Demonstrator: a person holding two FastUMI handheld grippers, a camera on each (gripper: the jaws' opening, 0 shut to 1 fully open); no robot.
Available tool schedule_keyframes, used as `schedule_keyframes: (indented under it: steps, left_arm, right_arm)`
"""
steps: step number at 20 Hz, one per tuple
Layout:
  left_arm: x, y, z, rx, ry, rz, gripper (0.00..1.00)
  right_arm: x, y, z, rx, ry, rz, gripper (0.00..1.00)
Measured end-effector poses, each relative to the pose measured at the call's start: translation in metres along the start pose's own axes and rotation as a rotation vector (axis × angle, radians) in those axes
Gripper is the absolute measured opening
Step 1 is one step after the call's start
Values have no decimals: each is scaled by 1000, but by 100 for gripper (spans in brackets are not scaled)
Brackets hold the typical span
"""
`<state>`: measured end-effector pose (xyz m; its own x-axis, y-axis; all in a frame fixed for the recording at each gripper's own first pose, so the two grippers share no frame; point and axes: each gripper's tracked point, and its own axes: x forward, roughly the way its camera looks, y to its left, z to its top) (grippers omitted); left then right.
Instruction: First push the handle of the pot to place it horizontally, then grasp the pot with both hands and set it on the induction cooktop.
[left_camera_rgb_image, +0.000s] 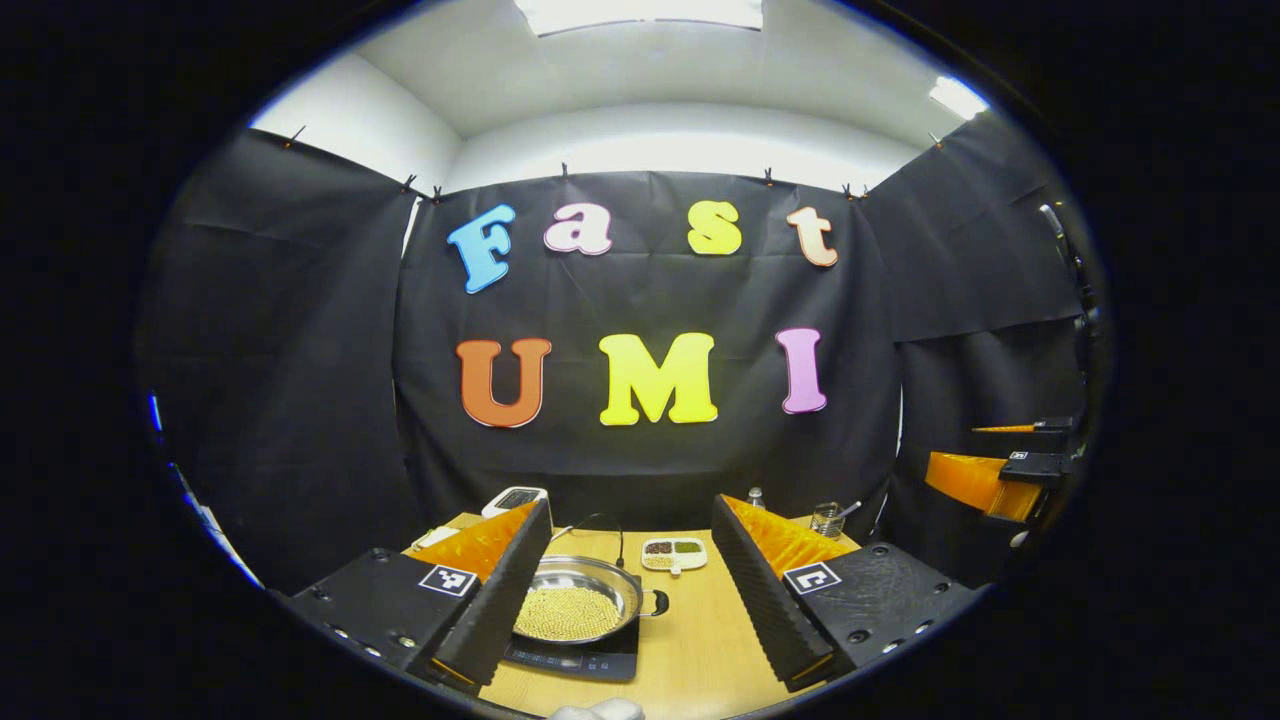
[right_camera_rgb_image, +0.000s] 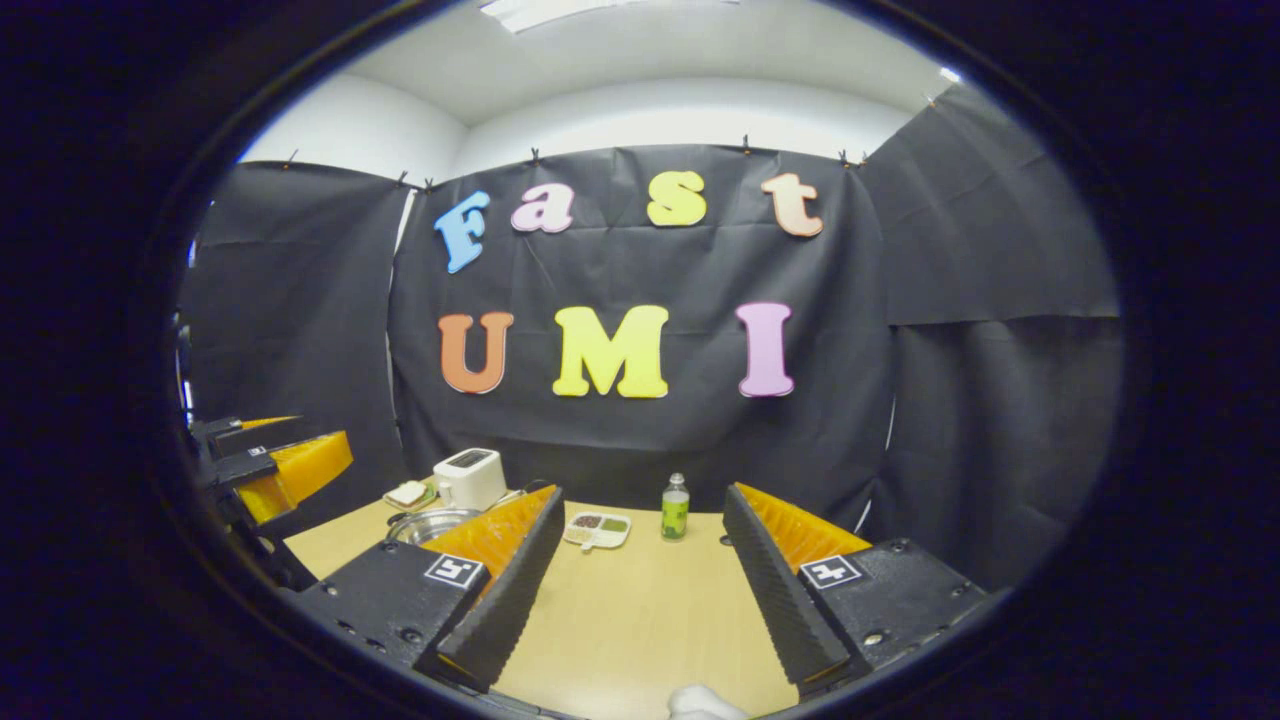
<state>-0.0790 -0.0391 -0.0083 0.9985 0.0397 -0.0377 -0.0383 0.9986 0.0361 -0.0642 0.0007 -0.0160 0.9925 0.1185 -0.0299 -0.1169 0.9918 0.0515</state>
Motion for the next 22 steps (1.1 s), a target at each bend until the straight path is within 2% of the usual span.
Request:
schedule_keyframes:
  steps: [4, 8, 14, 17, 22]
  left_arm:
    - [-29, -22, 14, -3, 2, 3, 95]
    - [-44, -33, 29, -23, -12, -14, 95]
    - [-45, -25, 37, -20, -12, -28, 95]
    - [-43, -10, 41, -17, -16, -28, 95]
    - [-41, 8, 45, -17, -21, -32, 96]
  right_arm:
    - [-34, -30, 14, 35, -28, -30, 99]
    - [-54, -42, 19, 33, -43, -40, 99]
    - [-64, -42, 34, 20, -52, -83, 99]
    - [-63, -30, 43, 12, -72, -76, 99]
    - [-59, -16, 35, 7, -33, -62, 99]
